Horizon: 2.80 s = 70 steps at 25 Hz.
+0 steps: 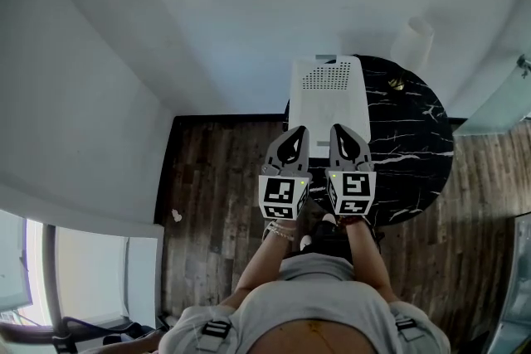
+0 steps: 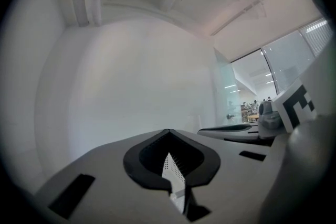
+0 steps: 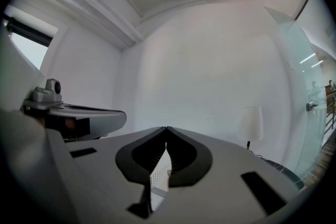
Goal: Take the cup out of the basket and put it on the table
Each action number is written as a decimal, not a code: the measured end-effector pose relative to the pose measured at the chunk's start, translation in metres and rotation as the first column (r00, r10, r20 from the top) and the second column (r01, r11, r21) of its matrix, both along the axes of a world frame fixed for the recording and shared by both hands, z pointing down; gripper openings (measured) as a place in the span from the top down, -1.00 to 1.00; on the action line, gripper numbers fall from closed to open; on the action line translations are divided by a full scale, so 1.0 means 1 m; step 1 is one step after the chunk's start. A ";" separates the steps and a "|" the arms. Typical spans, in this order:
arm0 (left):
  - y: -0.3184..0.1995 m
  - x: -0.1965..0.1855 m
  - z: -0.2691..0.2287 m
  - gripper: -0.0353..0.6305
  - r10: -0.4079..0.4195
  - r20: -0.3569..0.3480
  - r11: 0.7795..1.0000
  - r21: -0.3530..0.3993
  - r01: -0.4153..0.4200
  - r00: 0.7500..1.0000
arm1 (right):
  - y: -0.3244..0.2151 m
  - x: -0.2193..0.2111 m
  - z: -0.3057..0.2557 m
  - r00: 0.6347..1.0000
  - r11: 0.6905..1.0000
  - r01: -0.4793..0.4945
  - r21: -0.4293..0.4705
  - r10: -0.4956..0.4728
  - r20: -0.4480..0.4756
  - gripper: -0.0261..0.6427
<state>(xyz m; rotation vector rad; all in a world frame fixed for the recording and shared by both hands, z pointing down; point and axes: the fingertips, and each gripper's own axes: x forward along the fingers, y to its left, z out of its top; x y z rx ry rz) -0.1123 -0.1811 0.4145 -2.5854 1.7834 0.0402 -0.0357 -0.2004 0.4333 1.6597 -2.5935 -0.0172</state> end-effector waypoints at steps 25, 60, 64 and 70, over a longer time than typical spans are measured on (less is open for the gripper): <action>-0.090 0.025 0.018 0.88 -0.085 0.012 0.991 -0.102 0.085 0.996 | -0.103 0.039 0.015 0.997 0.996 0.065 -0.062 -0.063 0.034 0.90; -0.191 0.016 0.073 0.88 0.117 -0.027 0.960 -0.254 -0.120 0.993 | -0.194 0.017 0.110 0.994 0.953 -0.044 -0.299 0.013 -0.105 0.90; -0.199 0.010 0.081 0.88 0.136 -0.046 0.951 -0.275 -0.143 0.990 | -0.206 0.012 0.123 0.993 0.939 -0.052 -0.340 0.011 -0.121 0.90; -0.213 0.010 0.091 0.88 0.164 -0.058 0.938 -0.299 -0.174 0.985 | -0.220 0.010 0.150 0.988 0.890 -0.041 -0.453 -0.033 -0.152 0.90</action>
